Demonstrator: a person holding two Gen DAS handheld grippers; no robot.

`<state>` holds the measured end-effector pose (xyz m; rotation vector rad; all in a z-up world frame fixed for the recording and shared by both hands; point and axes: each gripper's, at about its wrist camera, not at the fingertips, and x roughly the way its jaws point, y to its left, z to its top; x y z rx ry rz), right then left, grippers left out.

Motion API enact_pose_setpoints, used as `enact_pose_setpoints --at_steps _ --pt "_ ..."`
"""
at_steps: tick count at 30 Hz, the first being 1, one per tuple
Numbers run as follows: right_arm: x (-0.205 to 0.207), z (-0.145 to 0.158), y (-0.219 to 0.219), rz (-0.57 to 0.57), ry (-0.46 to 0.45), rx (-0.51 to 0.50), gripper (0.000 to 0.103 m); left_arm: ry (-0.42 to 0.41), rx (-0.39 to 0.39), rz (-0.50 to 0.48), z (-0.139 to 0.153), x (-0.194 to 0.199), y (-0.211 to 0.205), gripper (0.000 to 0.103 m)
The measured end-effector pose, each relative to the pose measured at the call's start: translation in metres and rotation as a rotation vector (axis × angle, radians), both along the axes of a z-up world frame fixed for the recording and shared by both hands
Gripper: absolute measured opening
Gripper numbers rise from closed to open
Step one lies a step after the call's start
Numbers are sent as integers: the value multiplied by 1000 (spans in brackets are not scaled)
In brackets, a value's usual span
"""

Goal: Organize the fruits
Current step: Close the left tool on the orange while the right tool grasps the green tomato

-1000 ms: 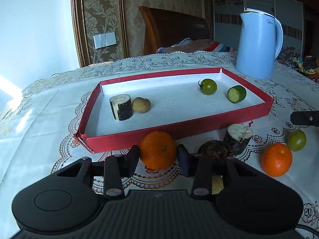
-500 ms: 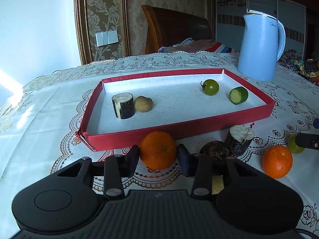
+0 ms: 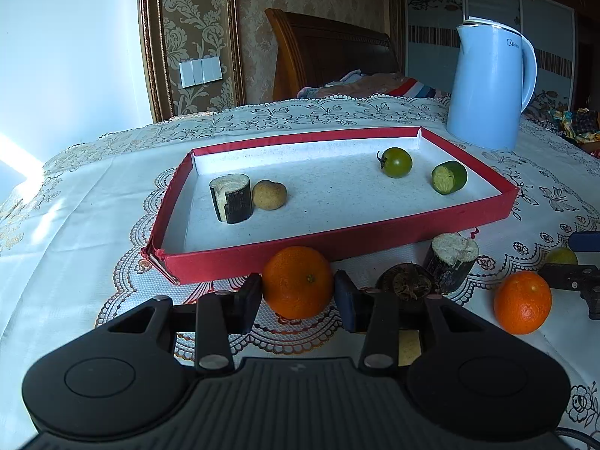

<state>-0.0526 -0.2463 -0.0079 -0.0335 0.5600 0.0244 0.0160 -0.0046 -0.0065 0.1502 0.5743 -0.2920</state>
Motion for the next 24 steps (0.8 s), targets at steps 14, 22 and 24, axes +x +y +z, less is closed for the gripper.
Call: enact_pose_setpoints --at_steps 14,22,24 --pt "8 -1 10 16 34 -25 59 18 18 4 -3 2 -2 41" --pt "9 0 14 22 30 -21 44 12 20 6 -3 1 -3 41" --pt "9 0 17 27 29 -25 37 11 20 5 -3 1 -3 41"
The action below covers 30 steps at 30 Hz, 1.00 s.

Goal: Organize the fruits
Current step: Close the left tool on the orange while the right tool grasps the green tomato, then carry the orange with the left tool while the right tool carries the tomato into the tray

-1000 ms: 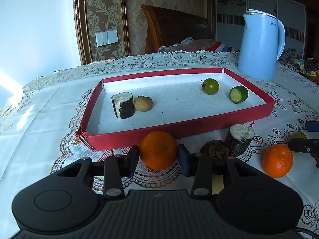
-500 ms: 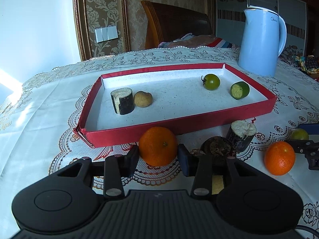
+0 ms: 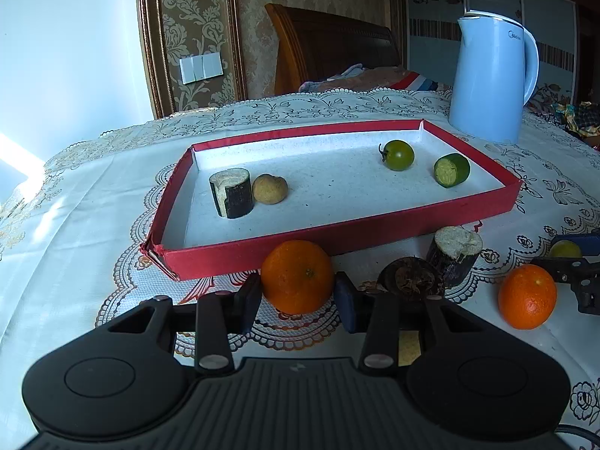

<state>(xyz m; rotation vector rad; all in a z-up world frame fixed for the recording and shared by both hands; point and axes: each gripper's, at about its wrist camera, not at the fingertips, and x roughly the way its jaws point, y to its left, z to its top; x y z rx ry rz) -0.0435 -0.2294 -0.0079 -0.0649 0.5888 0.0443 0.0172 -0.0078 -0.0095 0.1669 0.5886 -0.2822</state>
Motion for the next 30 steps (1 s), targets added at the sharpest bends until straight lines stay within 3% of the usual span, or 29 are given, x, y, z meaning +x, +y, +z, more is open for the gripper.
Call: enact_pose_setpoints --at_steps 12,21,30 --pt "-4 3 0 -17 -29 7 31 -51 7 10 4 -7 0 40" --pt "-11 35 3 5 -130 38 31 -126 -24 21 13 -15 6 40" --pt "40 60 16 19 -171 56 31 -104 -70 78 41 5 8 40"
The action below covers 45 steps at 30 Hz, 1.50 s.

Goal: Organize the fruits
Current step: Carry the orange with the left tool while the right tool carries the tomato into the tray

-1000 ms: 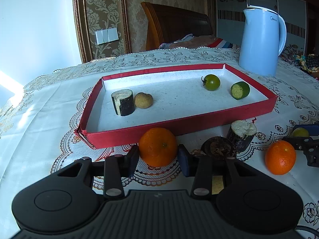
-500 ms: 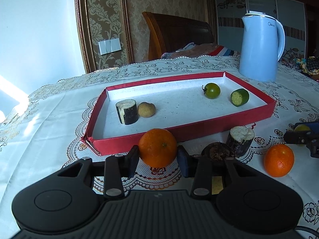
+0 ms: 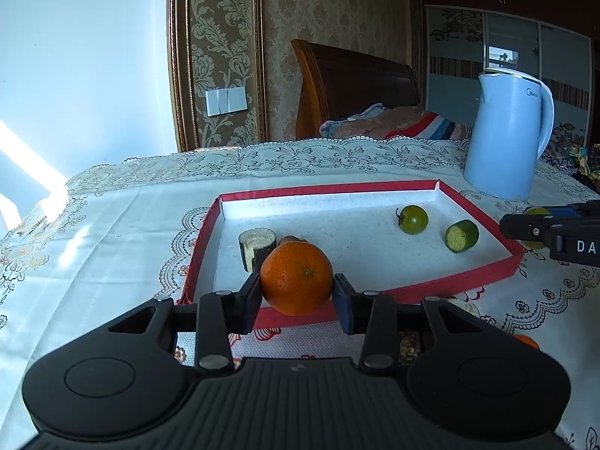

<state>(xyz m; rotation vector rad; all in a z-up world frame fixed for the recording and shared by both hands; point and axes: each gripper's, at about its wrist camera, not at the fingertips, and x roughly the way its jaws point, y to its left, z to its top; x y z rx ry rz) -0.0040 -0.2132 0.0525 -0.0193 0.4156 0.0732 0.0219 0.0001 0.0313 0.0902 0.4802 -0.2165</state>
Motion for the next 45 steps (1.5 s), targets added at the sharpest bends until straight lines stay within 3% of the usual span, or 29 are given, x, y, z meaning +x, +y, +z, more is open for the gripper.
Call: enact_pose_setpoints --at_steps 8,16,24,40,43,45 --pt "65 2 18 -3 49 4 31 10 3 40 7 45 -19 40" --pt "115 -25 27 -21 145 15 31 66 -14 110 -11 88 -22 40" --pt "132 -29 25 -50 162 8 31 39 22 119 -16 91 -29 40" --pt "138 -34 15 -61 204 60 32 27 11 127 -18 87 -29 41" --pt "136 -32 18 -63 187 38 38 28 9 128 -18 87 -29 43" --pt "135 -32 20 -61 182 32 46 31 3 128 -18 88 -28 50"
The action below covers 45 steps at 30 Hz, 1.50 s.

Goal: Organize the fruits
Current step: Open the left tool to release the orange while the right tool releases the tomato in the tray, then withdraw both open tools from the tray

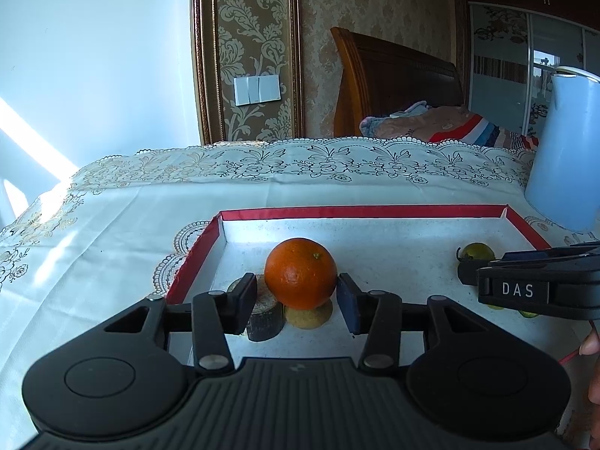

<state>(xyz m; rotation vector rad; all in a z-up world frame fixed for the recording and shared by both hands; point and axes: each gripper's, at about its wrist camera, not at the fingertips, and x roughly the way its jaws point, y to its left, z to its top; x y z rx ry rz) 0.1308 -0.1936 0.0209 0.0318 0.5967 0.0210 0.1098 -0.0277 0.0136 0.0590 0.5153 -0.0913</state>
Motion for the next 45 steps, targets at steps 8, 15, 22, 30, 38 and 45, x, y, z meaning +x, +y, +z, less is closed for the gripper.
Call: enact_pose_setpoints --at_steps 8,15,22,30,38,45 --pt "-3 1 0 -5 -13 1 60 1 -15 -8 0 -4 2 57" --pt "-8 2 0 -13 -31 -1 79 -22 -45 -1 3 -12 10 66" --pt "-13 3 -2 -18 -44 3 88 -39 -37 0 5 -16 9 67" --pt "-13 4 -3 -26 -52 3 95 -47 -36 4 5 -16 10 67" --pt "-14 5 -5 -33 -57 10 98 -23 -39 -24 11 -23 9 68" --pt "-15 5 -4 -27 -54 12 99 -15 -38 -4 9 -32 15 68"
